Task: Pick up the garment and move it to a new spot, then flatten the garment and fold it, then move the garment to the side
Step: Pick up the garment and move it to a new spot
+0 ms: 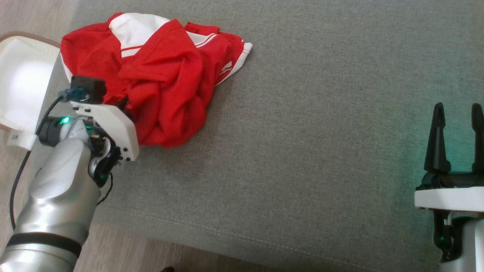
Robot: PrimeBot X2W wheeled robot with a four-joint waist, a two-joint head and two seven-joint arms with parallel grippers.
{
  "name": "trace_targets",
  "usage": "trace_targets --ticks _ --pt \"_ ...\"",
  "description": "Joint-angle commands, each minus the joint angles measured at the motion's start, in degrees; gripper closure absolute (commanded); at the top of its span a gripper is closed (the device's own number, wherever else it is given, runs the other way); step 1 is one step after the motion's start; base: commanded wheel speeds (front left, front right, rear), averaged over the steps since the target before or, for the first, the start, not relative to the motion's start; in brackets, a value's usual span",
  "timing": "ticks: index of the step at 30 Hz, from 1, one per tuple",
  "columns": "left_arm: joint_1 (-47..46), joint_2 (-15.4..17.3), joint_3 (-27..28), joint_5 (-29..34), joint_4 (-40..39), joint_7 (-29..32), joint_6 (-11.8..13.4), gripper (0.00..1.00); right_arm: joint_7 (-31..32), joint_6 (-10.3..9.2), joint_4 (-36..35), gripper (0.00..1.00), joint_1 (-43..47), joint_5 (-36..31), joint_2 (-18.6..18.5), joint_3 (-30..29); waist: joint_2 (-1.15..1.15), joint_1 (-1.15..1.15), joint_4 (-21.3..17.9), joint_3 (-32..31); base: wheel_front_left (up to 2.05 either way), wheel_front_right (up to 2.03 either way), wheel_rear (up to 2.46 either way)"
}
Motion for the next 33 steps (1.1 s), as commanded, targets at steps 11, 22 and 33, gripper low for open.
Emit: trace_targets --ticks 11,22,33 --pt "-3.65 6.77 4.10 0.01 -1.11 -10.34 1.75 1.00 -2.41 0.23 2.92 0.00 -0.93 2.54 -0.45 2.90 0.00 -0.01 -2.34 -5.96 0.00 0.00 0.00" --pt "-3.13 11.13 7.98 0.43 -18.55 -13.23 8.62 1.00 -4.74 0.23 9.81 0.00 -0.66 7.16 -0.45 5.70 0.00 -0.01 -6.11 -13.42 0.00 0.00 0.00" --pt "0.15 8.17 5.59 0.77 -35.97 -10.05 12.78 1.00 -4.90 0.23 10.04 0.00 -1.54 8.82 -0.45 8.17 0.00 -0.01 -11.99 -16.19 0.00 0.00 0.00"
